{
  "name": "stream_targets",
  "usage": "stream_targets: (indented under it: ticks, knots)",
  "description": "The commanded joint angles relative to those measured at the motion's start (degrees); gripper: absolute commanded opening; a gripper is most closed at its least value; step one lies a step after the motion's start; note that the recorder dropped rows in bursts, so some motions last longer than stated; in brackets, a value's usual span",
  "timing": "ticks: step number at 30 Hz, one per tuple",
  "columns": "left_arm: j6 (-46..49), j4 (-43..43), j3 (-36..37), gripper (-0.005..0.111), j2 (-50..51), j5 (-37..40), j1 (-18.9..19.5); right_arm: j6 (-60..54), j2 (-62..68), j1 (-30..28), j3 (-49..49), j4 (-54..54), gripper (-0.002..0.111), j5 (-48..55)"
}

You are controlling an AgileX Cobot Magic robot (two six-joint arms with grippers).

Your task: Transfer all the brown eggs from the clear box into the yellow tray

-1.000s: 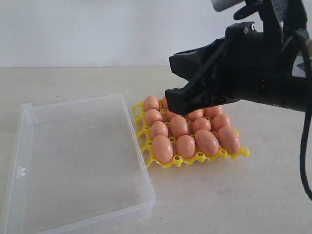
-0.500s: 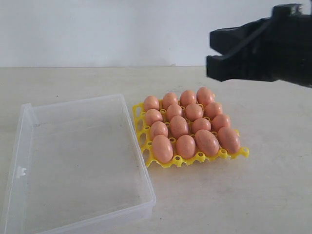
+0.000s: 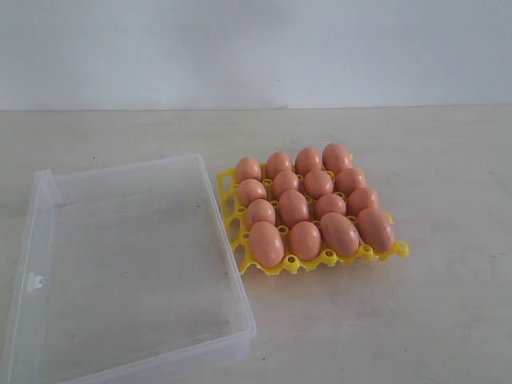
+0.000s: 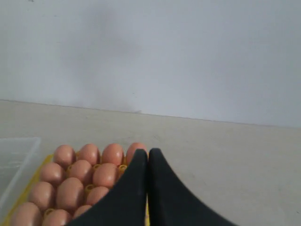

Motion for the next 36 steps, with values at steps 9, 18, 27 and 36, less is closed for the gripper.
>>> stream_targets:
  ticks: [9,18,27,36]
  knots:
    - [0.03,-0.31,-0.15,-0.004,-0.17,0.03,-0.23,-0.37,-19.63,-10.02,13.63,-0.40,0.000,2.22]
    - [0.03,-0.31,-0.15,-0.004,-0.17,0.03,-0.23,-0.37,-27.83,-10.78,15.95,-0.40,0.000,5.97]
    - [0.03,-0.31,-0.15,-0.004,-0.17,0.03,-0.23,-0.37,-32.06,-10.78,15.95,-0.40,0.000,11.97]
    - [0.03,-0.31,-0.15,-0.004,-0.17,0.03,-0.23,-0.37,-32.06,-10.67,15.95,-0.40,0.000,12.86]
